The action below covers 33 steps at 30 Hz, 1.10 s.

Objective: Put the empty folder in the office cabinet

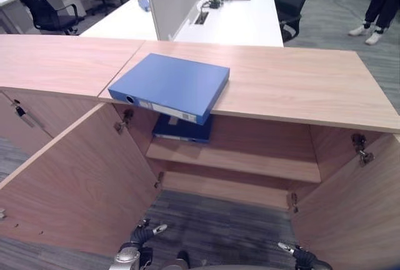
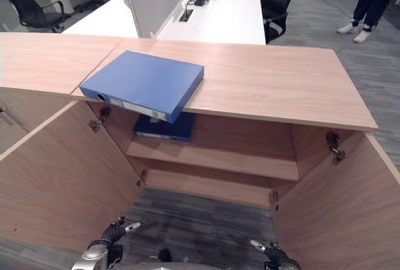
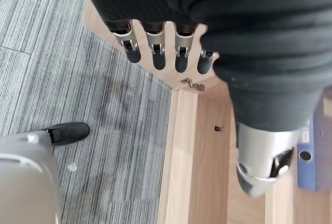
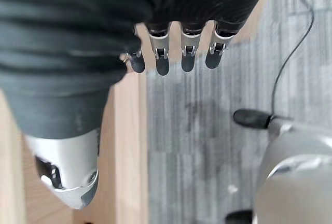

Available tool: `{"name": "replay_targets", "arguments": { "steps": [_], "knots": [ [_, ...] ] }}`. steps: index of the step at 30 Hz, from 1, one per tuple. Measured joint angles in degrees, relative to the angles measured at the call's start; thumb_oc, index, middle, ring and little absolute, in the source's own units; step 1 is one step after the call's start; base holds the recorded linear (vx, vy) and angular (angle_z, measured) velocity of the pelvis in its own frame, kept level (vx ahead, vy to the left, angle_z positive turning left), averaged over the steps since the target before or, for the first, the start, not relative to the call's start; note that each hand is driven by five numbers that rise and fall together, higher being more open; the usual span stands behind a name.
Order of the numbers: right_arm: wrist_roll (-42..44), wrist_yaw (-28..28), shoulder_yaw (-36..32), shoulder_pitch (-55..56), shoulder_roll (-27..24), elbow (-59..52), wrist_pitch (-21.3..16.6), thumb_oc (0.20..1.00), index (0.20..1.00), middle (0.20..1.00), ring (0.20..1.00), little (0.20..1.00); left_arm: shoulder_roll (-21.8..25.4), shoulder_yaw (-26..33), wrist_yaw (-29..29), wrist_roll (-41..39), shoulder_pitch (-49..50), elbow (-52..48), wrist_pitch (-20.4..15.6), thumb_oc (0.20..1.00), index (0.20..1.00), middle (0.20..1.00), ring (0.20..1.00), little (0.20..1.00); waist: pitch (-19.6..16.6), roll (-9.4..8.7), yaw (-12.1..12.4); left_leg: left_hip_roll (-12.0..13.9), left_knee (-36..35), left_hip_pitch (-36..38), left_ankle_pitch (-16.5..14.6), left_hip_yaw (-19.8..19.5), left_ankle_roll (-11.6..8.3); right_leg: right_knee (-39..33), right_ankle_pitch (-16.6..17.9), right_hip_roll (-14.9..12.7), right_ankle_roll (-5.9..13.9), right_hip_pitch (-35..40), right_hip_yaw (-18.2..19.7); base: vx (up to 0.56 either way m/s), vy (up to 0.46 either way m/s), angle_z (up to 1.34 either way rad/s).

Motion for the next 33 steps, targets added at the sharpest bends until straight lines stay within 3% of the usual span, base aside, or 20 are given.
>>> {"name": "replay_targets", "arguments": {
  "steps": [7,12,15,17,23,25,26,30,32,33],
  "knots": [
    [0.0,0.0,0.0,0.8,0.0,-0.1,0.4,1.0,1.0,1.0,1.0,1.0,1.5,-0.1,0.1,1.2,0.2,-3.1,0.1,1.0,1.0,1.0,1.0,1.0,-0.6,0.22,-0.7,-0.1,0.0,0.2,0.6,-0.4,0.6,0.5,0.2,-0.1,0.04,0.1,-0.2,0.01,0.09,0.02],
    [-0.1,0.0,-0.2,0.9,0.0,-0.6,0.6,1.0,1.0,1.0,1.0,1.0,6.6,0.0,1.6,6.0,1.6,-17.7,-0.2,1.0,1.0,1.0,1.0,1.0,-0.6,-0.73,-0.9,-0.1,0.0,0.5,0.8,-0.6,0.65,0.5,0.2,0.0,0.05,0.6,-0.4,-0.01,0.039,0.02],
    [-0.1,-0.9,-1.0,1.0,0.3,-0.7,0.6,1.0,1.0,1.0,1.0,1.0,12.2,0.7,6.6,14.4,5.7,-34.2,0.5,1.0,1.0,1.0,1.0,1.0,-0.7,-1.72,0.1,0.2,0.0,0.4,0.9,-0.8,0.44,0.2,0.2,0.3,0.07,0.7,-0.5,-0.01,0.002,0.01],
    [-0.1,-2.2,-2.9,1.5,0.8,-1.0,0.0,1.0,1.0,1.0,1.0,1.0,14.6,4.2,11.0,21.5,8.0,-42.5,0.0,1.0,1.0,1.0,1.0,1.0,-0.8,-2.32,0.9,0.3,0.0,0.3,1.0,-1.2,0.34,-0.1,0.2,0.6,0.1,0.8,-0.8,0.0,-0.019,0.09],
    [-0.5,-3.5,-4.3,3.4,1.8,-0.6,-0.7,1.0,1.0,1.0,1.0,1.0,18.6,9.1,21.2,43.3,8.6,-47.3,0.7,1.0,1.0,1.0,1.0,1.0,-1.1,-2.58,2.2,0.5,0.0,-0.2,1.1,-1.8,0.06,-0.7,0.3,0.9,0.19,0.8,-1.2,0.0,-0.006,0.04],
    [-0.5,-3.3,-1.9,4.2,2.3,-0.8,-0.8,1.0,1.0,1.0,1.0,1.0,27.0,10.3,21.7,50.0,8.2,-55.9,1.7,1.0,1.0,1.0,1.0,1.0,-1.5,-3.23,2.0,1.1,0.0,-0.1,1.2,-1.2,-0.01,-0.8,0.3,1.4,0.16,0.4,-0.7,-0.01,-0.01,-0.17],
    [-0.5,-3.3,-1.8,4.1,2.4,-0.8,-0.8,1.0,1.0,1.0,1.0,1.0,29.8,11.7,23.1,52.7,5.8,-57.9,1.6,1.0,1.0,1.0,1.0,1.0,-1.7,-2.89,1.9,1.2,0.0,0.1,1.2,-0.6,-0.04,-1.0,0.4,1.4,0.3,0.4,0.0,0.01,-0.004,-0.29],
    [-0.6,-3.0,-0.5,4.3,2.0,-0.6,-0.7,1.0,1.0,1.0,1.0,1.0,32.2,9.9,23.1,57.4,-0.2,-58.1,1.2,1.0,1.0,1.0,1.0,1.0,-2.7,-0.43,0.0,1.3,0.0,0.6,1.2,0.9,-0.07,-2.4,1.4,1.5,0.81,0.5,1.6,0.01,0.015,-0.21],
    [-0.6,-2.9,-0.3,4.6,2.0,-0.6,-0.8,1.0,1.0,1.0,1.0,1.0,33.9,7.4,22.8,57.5,-2.1,-58.1,0.3,1.0,1.0,1.0,1.0,1.0,-2.8,0.32,-0.9,1.3,0.0,0.8,1.2,1.1,-0.07,-2.4,1.4,1.4,0.8,0.6,1.8,0.03,0.029,-0.03],
    [-0.6,-2.7,0.0,4.7,1.8,-0.5,-0.7,1.0,1.0,1.0,1.0,1.0,37.9,3.1,22.4,58.7,-5.4,-58.0,-0.7,1.0,1.0,1.0,1.0,1.0,-2.9,0.67,-1.2,1.3,0.0,0.9,1.2,1.1,-0.08,-2.4,1.5,1.4,0.88,0.8,1.8,0.02,0.027,-0.03]
  ]
}}
